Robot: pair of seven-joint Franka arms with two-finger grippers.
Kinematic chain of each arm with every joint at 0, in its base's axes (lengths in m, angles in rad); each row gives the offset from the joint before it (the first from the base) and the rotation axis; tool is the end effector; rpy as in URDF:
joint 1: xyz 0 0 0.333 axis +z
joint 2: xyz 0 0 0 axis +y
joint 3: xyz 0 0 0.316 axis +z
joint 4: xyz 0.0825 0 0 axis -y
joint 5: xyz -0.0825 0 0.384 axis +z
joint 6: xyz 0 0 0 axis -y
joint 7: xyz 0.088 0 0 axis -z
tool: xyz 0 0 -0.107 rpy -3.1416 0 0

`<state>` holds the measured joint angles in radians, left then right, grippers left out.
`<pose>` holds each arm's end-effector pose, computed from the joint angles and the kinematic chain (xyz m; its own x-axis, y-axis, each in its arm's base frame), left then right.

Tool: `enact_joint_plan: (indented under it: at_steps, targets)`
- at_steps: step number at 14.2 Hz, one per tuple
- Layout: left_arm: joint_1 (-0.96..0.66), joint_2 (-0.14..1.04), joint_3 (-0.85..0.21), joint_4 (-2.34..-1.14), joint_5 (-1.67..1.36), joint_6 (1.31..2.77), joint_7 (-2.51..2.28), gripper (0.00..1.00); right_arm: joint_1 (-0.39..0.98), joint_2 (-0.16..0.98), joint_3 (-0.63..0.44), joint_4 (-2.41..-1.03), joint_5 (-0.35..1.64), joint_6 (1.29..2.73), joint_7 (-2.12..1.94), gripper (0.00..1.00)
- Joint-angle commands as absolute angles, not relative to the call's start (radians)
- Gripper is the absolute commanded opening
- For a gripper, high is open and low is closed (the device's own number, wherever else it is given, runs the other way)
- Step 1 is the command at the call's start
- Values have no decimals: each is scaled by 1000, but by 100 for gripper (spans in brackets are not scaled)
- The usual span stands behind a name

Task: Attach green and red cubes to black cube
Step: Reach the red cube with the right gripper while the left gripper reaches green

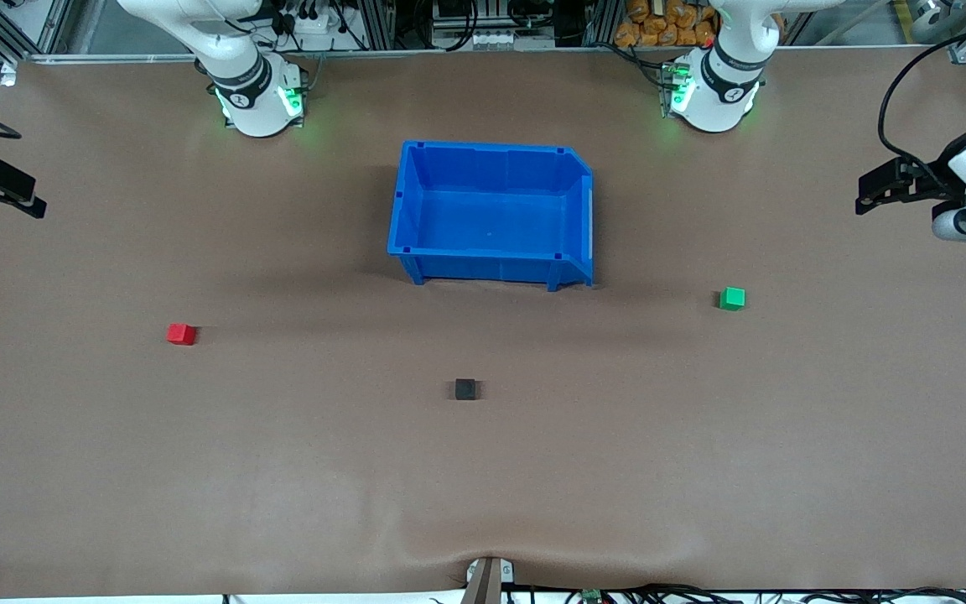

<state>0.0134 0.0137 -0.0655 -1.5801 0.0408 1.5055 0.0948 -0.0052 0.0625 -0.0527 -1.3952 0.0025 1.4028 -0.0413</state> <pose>0.5503 -0.0239 0.6072 0.9854 -0.1435 -0.0915 -0.1469 -0.9887 -0.0314 0.5554 -0.0308 0.6569 0.9984 -0.0162 -0.0548 -0.0163 -0.9999 -0.0014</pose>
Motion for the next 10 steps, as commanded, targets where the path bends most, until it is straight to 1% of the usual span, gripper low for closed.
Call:
enact_joint_plan:
  at_steps: [1, 4, 6, 8, 10]
  targets:
    - [28, 60, -69, -1569, 44, 1482, 72, 100, -29, 118, -48, -1379, 11, 1402, -51, 100]
    - [40, 132, -69, -1566, 43, 1483, 55, 100, -66, 164, -46, -1382, 21, 1390, -54, 100]
    - [44, 173, -75, -1572, 35, 1502, 58, 100, -87, 257, -48, -1388, 20, 1394, -41, 100]
    - [40, 233, -78, -1607, -12, 1572, 69, 100, -113, 386, -46, -1385, 37, 1414, -41, 100]
    - [28, 233, -90, -1717, -11, 1694, 69, 100, -143, 516, -46, -1387, 92, 1451, -44, 100]
